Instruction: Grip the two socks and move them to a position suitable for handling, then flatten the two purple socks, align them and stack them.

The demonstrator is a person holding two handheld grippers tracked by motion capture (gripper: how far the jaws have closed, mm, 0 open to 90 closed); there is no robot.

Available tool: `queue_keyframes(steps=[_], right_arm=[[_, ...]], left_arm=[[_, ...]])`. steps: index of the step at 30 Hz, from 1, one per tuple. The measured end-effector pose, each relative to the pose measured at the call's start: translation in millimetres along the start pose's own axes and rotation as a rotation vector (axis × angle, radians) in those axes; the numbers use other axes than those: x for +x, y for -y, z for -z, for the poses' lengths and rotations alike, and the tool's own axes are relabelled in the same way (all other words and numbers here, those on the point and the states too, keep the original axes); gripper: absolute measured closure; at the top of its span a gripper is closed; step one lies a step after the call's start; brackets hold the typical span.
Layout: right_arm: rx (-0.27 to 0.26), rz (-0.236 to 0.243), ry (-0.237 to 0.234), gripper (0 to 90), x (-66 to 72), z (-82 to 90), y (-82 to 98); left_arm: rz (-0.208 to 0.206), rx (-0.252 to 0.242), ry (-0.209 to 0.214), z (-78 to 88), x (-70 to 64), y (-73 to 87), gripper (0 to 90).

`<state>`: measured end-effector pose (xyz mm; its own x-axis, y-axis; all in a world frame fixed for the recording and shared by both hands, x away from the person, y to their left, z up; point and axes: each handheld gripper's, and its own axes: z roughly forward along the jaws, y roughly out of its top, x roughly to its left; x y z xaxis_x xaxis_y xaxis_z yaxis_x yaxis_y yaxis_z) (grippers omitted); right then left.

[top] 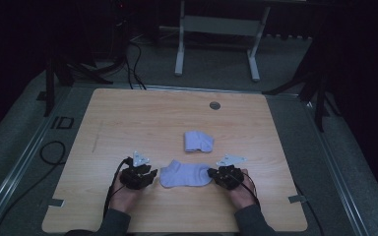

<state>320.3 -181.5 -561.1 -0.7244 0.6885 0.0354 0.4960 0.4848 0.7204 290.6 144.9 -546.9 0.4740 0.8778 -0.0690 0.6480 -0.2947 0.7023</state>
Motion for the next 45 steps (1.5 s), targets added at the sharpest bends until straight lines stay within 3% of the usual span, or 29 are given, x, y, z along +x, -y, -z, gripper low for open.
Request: queue_keyframes(steps=[4,7,14,19,22,23,24,31,36,43,45], right_arm=[[0.000,-0.005,-0.003,85.2,-0.2,0.0,-0.1],[0.003,-0.018,-0.020,76.5,1.4,0.5,-0.6],[-0.014,-0.003,-0.042,73.8,8.2,7.8,-8.5],[-0.078,-0.018,0.004,71.4,-0.7,23.2,-20.7],[-0.071,-0.028,0.040,71.5,-8.4,22.5,-24.6],[-0.057,-0.049,0.066,71.7,-18.4,17.5,-29.9],[-0.057,-0.049,0.066,71.7,-18.4,17.5,-29.9],[-0.012,-0.150,0.114,70.3,-55.4,-8.8,-55.5],[0.001,-0.169,0.140,68.3,-69.6,-25.3,-72.2],[0.071,-0.190,0.168,61.2,-82.6,-50.5,-85.4],[0.092,-0.221,0.169,61.2,-86.0,-56.6,-85.6]], left_arm=[[0.022,-0.002,-0.027,-3.5,10.2,-1.8,66.4],[0.026,0.002,-0.031,-5.9,12.4,-2.2,65.9],[0.018,0.009,-0.037,-9.6,11.0,-2.3,65.2],[0.008,0.009,-0.035,-12.1,8.0,-2.8,65.2],[0.014,0.009,-0.030,-12.5,7.9,-2.9,64.9],[0.016,0.010,-0.032,-12.5,8.0,-2.9,64.6],[0.016,0.010,-0.032,-12.5,8.0,-2.9,64.3],[0.012,0.012,-0.041,-13.1,8.4,-2.2,64.0],[0.009,0.012,-0.045,-13.4,7.6,-2.2,63.4],[0.011,0.017,-0.047,-14.4,8.1,-1.7,63.0],[0.011,0.017,-0.048,-14.5,8.3,-1.8,63.0]])
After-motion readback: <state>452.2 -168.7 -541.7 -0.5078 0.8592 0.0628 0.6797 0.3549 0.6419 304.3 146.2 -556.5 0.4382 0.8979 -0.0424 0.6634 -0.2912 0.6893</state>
